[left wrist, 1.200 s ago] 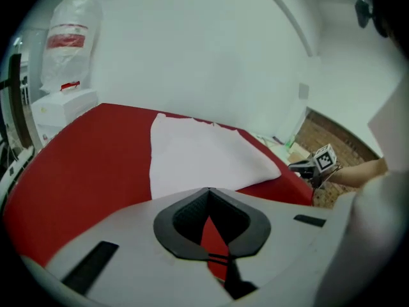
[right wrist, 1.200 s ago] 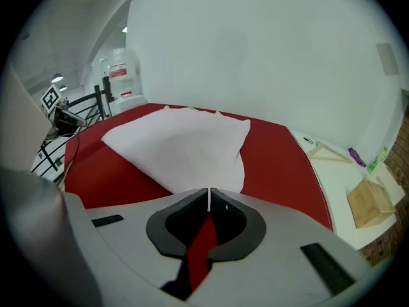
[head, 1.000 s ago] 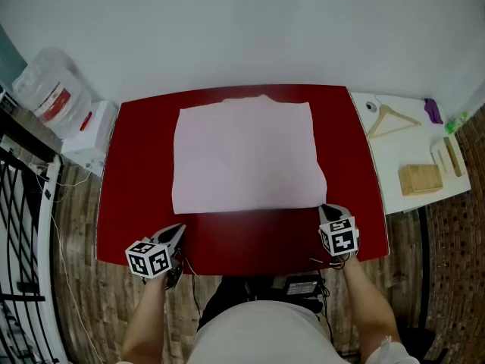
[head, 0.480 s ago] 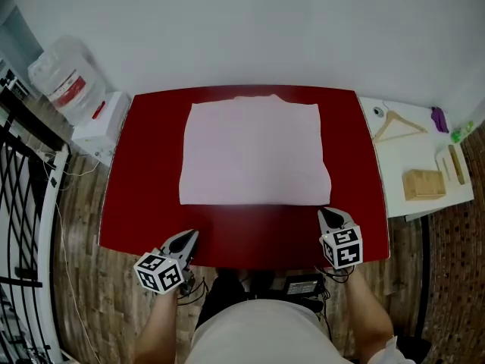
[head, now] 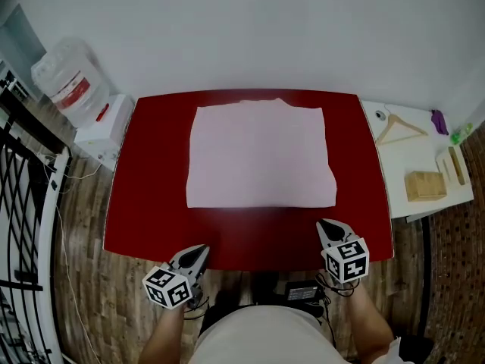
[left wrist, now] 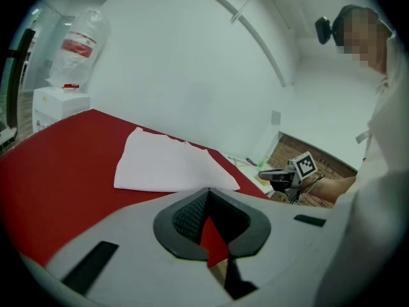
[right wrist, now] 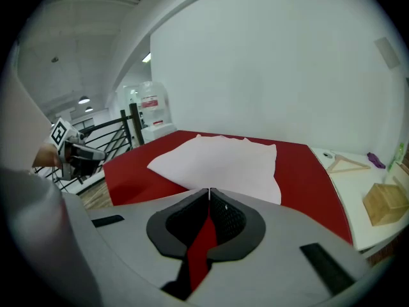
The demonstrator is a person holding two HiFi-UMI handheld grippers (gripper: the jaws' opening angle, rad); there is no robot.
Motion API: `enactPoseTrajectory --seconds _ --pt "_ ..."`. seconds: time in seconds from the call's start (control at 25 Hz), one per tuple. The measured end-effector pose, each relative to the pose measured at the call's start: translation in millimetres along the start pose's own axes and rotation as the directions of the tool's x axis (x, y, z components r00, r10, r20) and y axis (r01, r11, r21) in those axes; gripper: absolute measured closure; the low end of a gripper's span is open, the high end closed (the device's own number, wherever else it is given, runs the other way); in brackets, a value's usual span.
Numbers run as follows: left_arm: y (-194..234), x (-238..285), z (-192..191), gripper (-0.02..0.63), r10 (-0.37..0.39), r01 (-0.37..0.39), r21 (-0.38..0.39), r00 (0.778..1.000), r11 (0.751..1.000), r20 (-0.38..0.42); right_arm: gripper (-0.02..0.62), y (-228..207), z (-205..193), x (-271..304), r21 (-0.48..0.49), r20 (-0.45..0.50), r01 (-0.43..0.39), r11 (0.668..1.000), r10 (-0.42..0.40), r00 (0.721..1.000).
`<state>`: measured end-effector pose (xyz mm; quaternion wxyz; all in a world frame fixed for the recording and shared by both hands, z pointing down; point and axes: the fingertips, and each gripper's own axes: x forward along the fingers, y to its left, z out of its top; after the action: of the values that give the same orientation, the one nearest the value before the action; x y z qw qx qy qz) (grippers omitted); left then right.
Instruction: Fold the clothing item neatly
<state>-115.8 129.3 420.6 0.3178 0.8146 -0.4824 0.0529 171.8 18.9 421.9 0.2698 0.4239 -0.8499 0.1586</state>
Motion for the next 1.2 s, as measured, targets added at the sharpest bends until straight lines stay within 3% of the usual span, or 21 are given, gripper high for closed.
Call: enactPoseTrajectory --seconds 0.32,0.64,1.2 --pt "-16 -41 -1 0.601 -0.104 0.104 0.039 0.994 0.994 0.012 0.574 63 11 -23 0.021 0.031 -0.004 1.000 0.003 1.000" --pt "-23 -84 -3 0.600 -0.197 0.195 0.062 0.980 0.979 0.023 0.575 118 1 -52 0.023 0.042 0.062 0.998 -0.063 0.997" --pt "-60 -132 -19 0.600 -0.361 0.361 0.165 0.932 0.918 -0.031 0.580 174 -22 -124 0.068 0.110 0.199 0.978 -0.205 0.973"
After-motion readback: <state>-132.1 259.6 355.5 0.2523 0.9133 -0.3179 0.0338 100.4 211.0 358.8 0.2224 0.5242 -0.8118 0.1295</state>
